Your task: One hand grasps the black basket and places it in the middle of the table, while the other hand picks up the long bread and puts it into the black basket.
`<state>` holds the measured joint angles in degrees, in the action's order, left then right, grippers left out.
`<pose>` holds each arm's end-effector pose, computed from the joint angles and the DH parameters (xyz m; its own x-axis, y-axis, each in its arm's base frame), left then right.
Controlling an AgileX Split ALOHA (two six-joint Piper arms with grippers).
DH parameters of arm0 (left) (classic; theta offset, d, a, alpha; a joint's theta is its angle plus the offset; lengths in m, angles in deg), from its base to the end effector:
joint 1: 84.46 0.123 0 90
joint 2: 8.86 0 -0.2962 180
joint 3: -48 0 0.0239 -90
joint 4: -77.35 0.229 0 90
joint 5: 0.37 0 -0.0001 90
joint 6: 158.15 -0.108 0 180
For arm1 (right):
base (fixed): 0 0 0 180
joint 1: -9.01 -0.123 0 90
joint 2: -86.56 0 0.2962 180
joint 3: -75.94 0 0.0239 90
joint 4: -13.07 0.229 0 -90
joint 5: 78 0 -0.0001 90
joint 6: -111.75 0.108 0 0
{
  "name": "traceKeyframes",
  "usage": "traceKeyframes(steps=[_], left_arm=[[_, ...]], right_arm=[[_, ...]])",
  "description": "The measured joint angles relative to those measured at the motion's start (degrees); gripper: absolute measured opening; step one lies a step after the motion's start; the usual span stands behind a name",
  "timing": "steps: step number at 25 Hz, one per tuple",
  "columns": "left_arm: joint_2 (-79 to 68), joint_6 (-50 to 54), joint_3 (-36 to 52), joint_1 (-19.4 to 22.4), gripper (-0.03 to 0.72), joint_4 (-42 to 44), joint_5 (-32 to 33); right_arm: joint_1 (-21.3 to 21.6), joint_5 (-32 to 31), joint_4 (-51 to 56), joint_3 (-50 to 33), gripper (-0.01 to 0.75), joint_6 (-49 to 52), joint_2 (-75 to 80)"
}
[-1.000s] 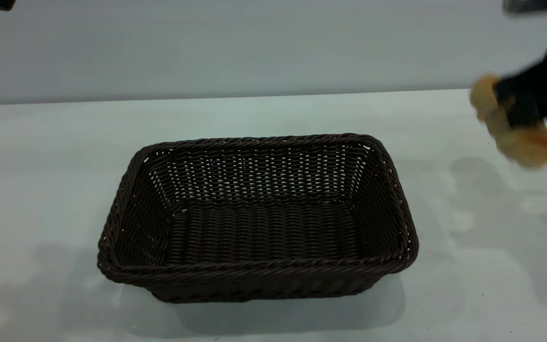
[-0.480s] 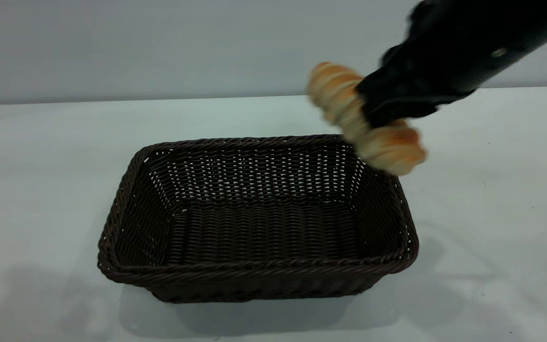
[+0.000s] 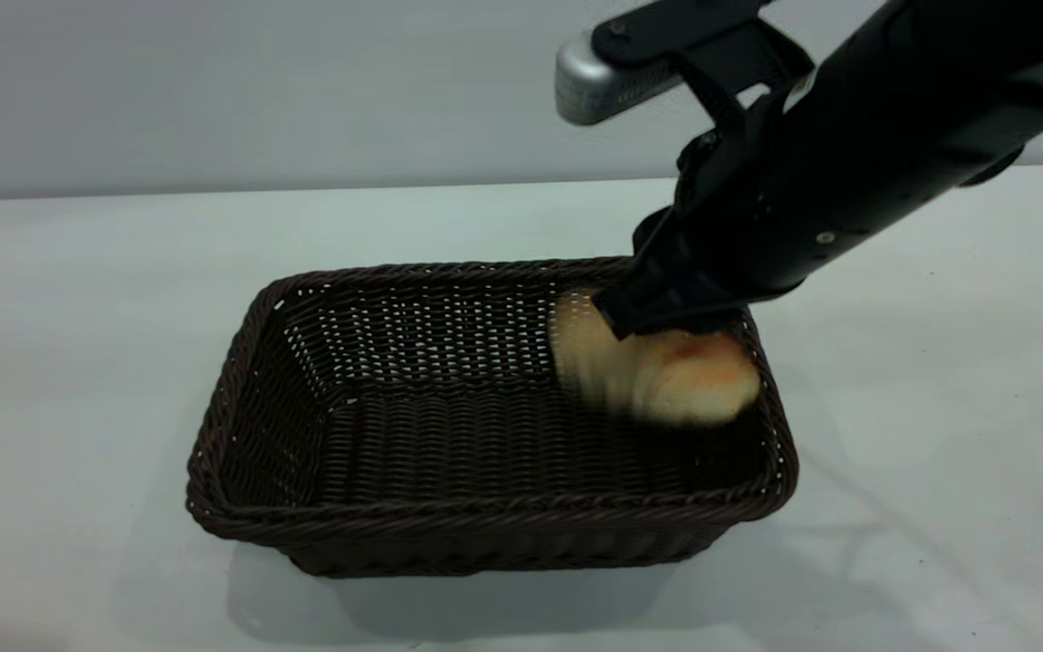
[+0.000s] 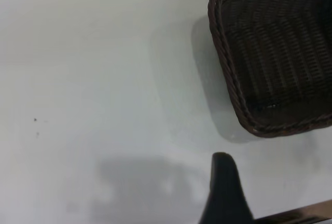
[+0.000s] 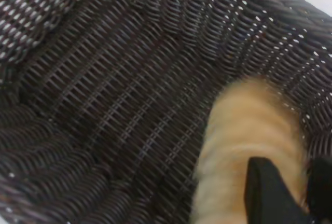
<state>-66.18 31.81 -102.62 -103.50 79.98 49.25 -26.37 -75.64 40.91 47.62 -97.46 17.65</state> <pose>0.1353 -0.0427 0.3313 -0.7198 0.0966 -0.6875 0.2019 0.9766 -0.0742 0.2840 0.1992 0.1616 -0.5855 -0.4455 -0.6773 -0.5826 0.8122 -0.0306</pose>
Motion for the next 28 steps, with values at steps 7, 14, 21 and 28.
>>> traceKeyframes(steps=[7,14,21,28], left_arm=[[10.3,0.1,6.3,0.0,0.571,0.0,0.3],[19.1,0.1,11.6,0.0,0.571,0.0,3.4],[26.1,0.0,15.2,0.0,0.571,1.0,7.7],[32.2,-1.0,18.1,0.0,0.571,1.3,10.0]], right_arm=[[0.0,2.3,0.0,0.0,0.306,-0.1,-0.2],[3.7,-1.1,0.0,0.0,0.306,-2.2,-7.7],[16.0,-17.0,-0.1,0.0,0.3,-2.4,-20.9],[23.7,-39.9,-2.2,-0.2,0.24,-1.8,-34.4]])
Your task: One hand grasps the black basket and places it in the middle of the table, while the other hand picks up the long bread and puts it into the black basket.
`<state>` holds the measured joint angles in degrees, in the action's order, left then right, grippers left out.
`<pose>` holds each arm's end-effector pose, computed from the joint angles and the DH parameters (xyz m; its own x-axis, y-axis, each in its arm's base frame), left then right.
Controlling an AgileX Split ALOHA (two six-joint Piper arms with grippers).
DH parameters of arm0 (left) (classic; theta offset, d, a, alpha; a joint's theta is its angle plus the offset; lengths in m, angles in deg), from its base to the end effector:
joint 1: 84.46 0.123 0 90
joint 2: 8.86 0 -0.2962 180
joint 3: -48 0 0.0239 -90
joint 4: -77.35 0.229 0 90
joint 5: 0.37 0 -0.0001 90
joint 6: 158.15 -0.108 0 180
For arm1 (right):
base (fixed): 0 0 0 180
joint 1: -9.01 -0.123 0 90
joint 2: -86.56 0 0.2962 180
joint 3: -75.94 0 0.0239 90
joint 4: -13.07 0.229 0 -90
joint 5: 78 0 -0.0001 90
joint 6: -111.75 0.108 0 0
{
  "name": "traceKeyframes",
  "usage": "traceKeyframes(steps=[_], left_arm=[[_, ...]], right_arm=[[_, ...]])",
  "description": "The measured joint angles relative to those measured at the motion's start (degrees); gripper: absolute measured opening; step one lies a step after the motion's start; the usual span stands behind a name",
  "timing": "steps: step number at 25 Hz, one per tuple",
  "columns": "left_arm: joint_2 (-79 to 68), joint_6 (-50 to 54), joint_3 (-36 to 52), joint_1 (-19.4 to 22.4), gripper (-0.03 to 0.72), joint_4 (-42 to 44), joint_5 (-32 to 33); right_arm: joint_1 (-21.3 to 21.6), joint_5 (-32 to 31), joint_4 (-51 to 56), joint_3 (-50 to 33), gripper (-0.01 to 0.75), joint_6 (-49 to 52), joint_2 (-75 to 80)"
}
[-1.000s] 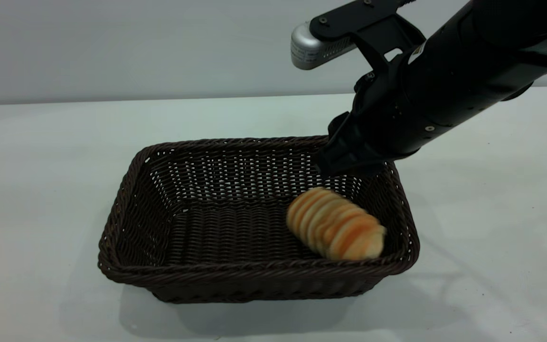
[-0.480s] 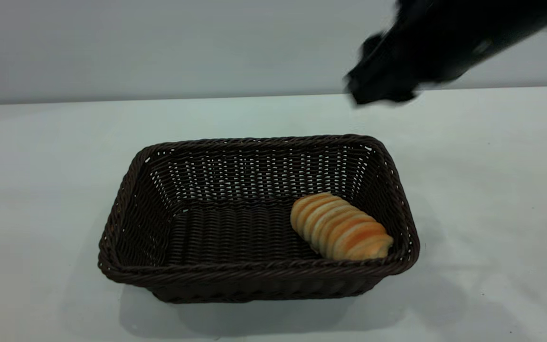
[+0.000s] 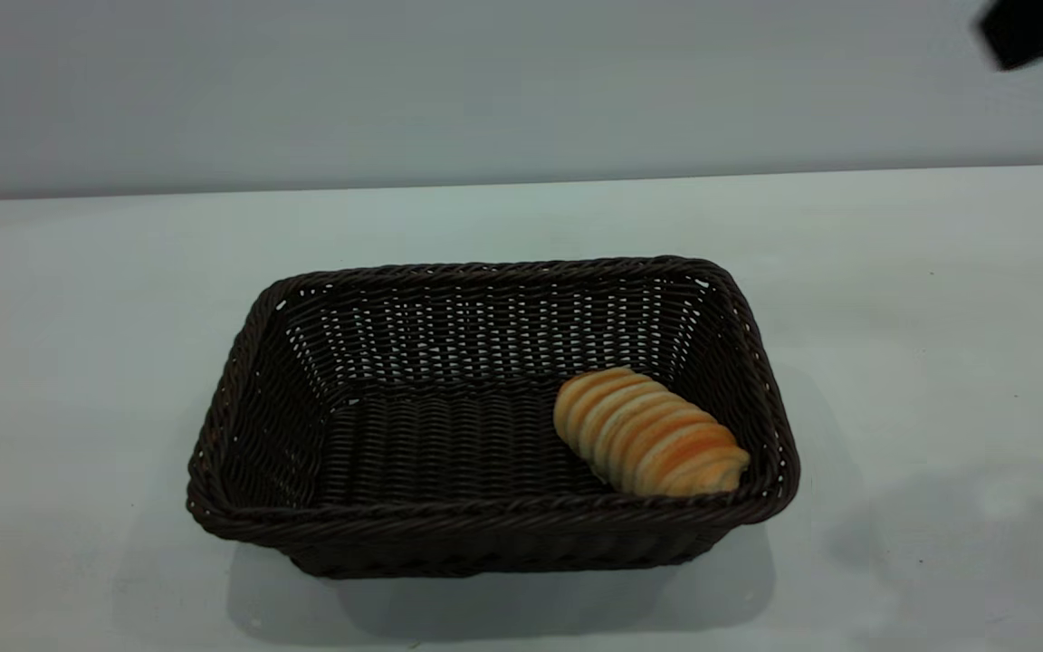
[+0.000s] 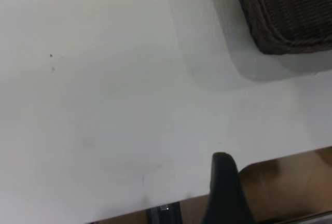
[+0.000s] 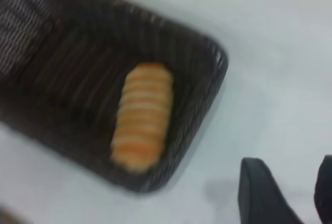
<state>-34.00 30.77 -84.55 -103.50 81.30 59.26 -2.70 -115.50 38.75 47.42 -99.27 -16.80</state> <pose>0.0239 -0.0015 0.2677 -0.6641 0.1019 -0.7407 0.2055 0.9774 -0.0497 0.2155 0.0738 0.2947 -0.6727 -0.3128 -0.6705 -0.4885 0.8684 0.0848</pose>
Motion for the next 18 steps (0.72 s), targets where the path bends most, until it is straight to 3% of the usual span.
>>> traceKeyframes(steps=[8,13,18], left_arm=[[6.4,-1.6,0.8,0.0,0.571,-0.1,5.9],[10.7,-1.8,0.8,0.0,0.571,-0.1,6.6],[12.4,-1.8,0.8,0.0,0.571,-0.1,6.6]], right_arm=[[0.2,-22.3,-6.2,-0.2,0.235,6.5,-18.0],[-0.1,-28.1,-11.7,-0.2,0.235,14.4,-33.0],[-3.3,-30.3,-15.9,-0.2,0.238,20.9,-44.2]])
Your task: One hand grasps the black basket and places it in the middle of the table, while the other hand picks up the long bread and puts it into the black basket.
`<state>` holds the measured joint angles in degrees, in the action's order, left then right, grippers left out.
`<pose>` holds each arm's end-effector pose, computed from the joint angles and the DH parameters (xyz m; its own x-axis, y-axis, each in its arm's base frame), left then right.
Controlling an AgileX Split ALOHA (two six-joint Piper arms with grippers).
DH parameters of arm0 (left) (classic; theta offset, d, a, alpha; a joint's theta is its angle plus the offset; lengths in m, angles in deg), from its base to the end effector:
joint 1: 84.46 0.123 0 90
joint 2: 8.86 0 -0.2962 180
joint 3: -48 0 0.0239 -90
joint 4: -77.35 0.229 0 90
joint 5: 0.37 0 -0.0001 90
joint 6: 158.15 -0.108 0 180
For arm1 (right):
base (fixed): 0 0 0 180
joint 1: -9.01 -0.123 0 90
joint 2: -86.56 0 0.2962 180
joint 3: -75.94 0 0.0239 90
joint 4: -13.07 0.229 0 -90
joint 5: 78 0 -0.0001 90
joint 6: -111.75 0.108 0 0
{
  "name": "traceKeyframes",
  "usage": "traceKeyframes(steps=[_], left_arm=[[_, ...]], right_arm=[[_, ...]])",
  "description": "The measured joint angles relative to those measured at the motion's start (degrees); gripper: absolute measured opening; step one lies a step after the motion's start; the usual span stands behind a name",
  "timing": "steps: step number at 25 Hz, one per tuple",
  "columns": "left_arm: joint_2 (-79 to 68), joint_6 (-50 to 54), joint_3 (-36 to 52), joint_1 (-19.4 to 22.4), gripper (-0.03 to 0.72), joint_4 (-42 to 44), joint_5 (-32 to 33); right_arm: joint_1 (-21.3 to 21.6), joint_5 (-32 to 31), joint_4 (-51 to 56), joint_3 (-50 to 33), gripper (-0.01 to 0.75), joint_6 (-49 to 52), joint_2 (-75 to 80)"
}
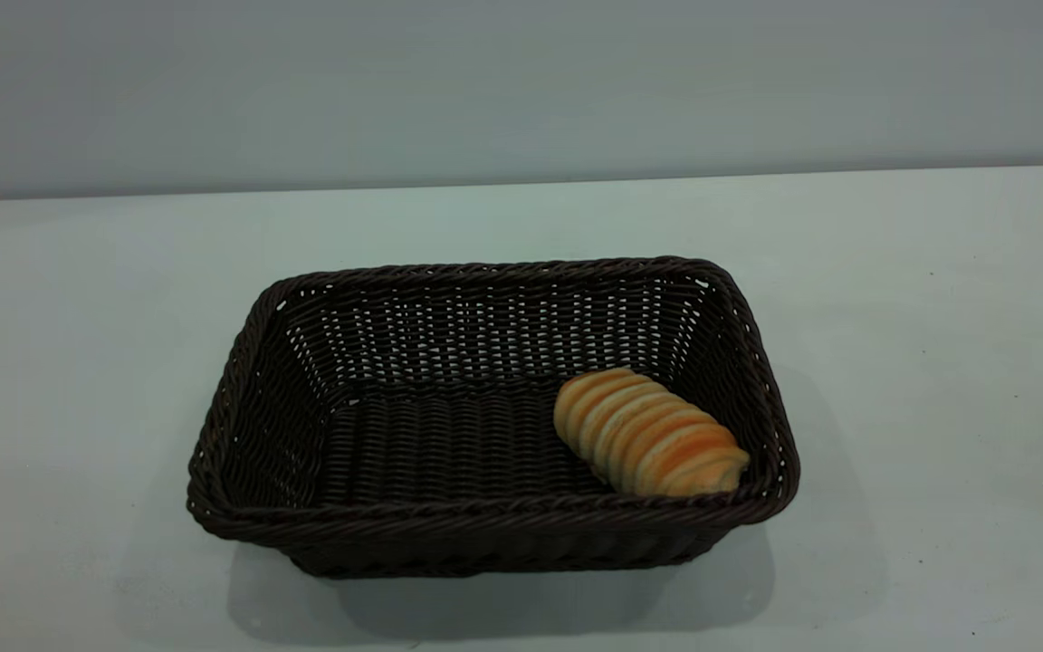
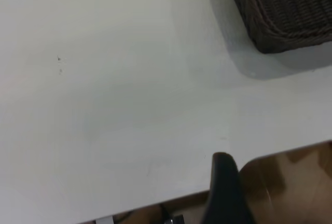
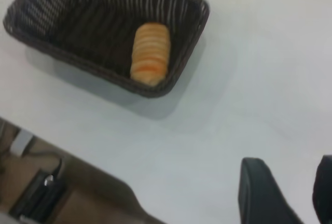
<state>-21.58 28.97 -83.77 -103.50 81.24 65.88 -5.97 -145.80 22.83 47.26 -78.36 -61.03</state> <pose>-0.0115 0.0111 0.2551 -0.5952 0.1033 -0.7969 0.2223 0.9742 -0.0398 0.0170 0.0221 0.3468 -0.5573 -0.2629 -0.7876 -0.4385 0.8987 0.0103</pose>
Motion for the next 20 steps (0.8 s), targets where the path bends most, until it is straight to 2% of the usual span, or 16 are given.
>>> traceKeyframes(steps=[4,7,14,20], left_arm=[[0.0,0.1,0.0,0.0,0.571,0.0,0.0],[0.0,0.1,0.4,0.0,0.571,0.0,-0.1],[0.0,0.1,1.0,0.0,0.571,0.0,-0.8],[0.0,0.1,1.0,0.0,0.571,0.0,-1.0]], right_arm=[[-0.5,-3.1,-1.9,0.0,0.237,2.5,-6.1],[-0.5,-3.1,-2.2,-0.4,0.237,3.7,-9.4],[-0.5,-2.8,-2.5,-9.9,0.237,5.9,-17.2],[-0.5,0.8,-5.2,-16.6,0.237,6.0,-19.7]])
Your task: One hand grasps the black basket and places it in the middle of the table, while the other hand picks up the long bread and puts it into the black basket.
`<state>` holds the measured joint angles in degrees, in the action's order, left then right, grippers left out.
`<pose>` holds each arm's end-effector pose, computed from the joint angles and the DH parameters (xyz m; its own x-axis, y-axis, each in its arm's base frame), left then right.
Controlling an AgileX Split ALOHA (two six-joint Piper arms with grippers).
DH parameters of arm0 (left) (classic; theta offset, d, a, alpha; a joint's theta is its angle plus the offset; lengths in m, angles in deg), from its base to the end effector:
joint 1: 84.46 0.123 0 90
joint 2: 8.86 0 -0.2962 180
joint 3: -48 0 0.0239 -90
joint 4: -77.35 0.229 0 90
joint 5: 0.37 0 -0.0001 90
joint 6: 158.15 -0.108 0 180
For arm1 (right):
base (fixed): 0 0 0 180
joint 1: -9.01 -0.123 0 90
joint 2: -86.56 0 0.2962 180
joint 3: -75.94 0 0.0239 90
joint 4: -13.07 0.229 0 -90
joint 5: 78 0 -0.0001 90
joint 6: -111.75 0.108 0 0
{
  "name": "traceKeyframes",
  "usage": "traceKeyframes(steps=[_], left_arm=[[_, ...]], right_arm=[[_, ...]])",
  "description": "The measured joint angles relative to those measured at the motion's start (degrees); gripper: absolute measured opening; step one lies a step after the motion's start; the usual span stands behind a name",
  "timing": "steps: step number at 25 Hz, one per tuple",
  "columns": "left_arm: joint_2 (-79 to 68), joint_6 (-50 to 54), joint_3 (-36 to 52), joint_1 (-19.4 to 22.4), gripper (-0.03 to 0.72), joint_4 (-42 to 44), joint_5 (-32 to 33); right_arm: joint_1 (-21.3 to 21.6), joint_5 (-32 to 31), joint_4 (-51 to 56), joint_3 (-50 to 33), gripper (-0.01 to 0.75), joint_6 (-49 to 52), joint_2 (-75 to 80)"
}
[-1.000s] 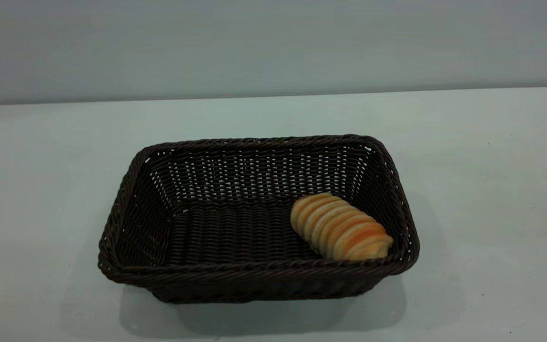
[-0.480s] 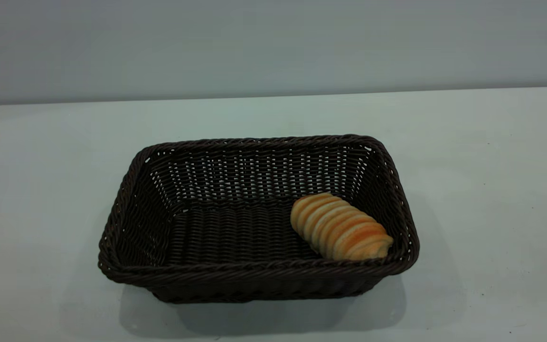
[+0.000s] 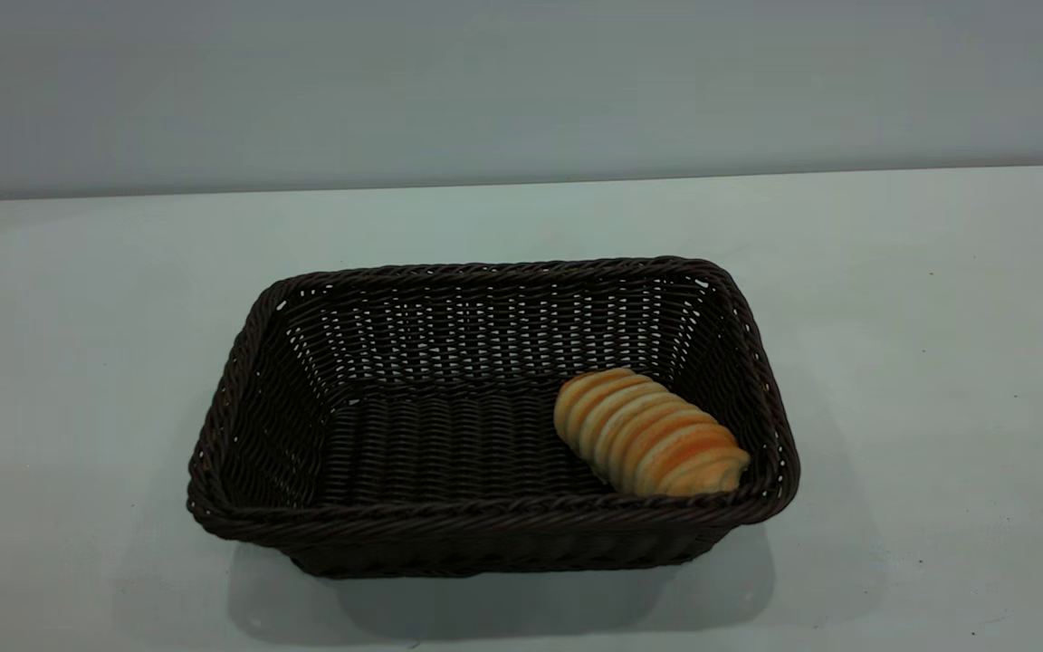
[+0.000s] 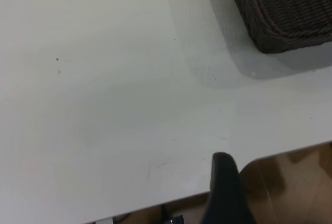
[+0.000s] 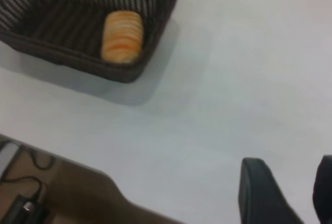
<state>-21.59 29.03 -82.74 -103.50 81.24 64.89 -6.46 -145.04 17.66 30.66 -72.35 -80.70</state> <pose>-0.0093 0.0103 0.2517 -0.5958 0.1035 -0.7964 0.2226 0.9741 -0.0400 -0.0206 0.0026 0.2680 -0.5392 -0.1909 -0.8203 -0.3462 0.9381 0.0093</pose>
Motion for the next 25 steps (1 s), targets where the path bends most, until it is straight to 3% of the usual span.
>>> traceKeyframes(steps=[8,25], left_arm=[[0.0,0.0,0.0,0.0,0.571,0.0,-0.1],[0.0,-0.1,0.0,0.0,0.571,0.0,-0.1]], right_arm=[[0.0,2.3,-3.9,-4.7,0.237,0.0,-0.1],[0.0,2.7,-3.9,-4.9,0.239,1.3,-0.1]])
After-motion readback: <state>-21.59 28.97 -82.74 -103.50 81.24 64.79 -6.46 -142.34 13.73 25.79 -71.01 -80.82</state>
